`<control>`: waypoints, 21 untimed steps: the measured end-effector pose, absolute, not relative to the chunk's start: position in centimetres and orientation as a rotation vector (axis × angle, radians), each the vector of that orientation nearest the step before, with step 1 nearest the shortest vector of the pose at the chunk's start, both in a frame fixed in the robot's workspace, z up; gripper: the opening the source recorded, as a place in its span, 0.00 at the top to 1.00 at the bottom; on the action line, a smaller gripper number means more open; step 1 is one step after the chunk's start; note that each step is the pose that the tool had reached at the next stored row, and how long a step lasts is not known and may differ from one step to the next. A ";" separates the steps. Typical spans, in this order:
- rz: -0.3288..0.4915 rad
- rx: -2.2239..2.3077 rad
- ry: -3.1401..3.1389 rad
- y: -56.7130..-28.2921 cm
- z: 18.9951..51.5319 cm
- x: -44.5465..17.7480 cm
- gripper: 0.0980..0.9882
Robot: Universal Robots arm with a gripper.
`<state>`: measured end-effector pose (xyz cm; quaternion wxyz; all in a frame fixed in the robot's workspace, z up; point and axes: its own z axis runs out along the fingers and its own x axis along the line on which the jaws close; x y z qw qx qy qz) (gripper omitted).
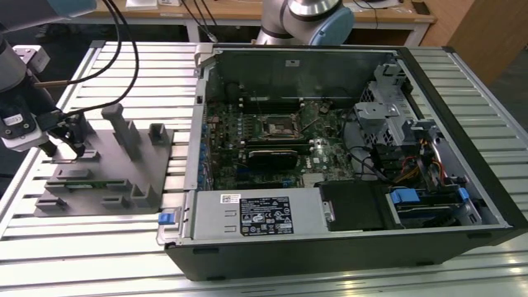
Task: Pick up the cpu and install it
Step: 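Pick up the cpu and move it towards the insertion slot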
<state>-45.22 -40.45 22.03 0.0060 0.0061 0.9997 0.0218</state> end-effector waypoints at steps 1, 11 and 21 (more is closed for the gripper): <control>0.068 0.019 3.129 -40.5 22.1 -45.2 0.50; 0.068 0.019 3.129 -40.4 23.1 -45.2 0.50; 0.068 0.019 3.129 -40.4 24.0 -45.2 0.50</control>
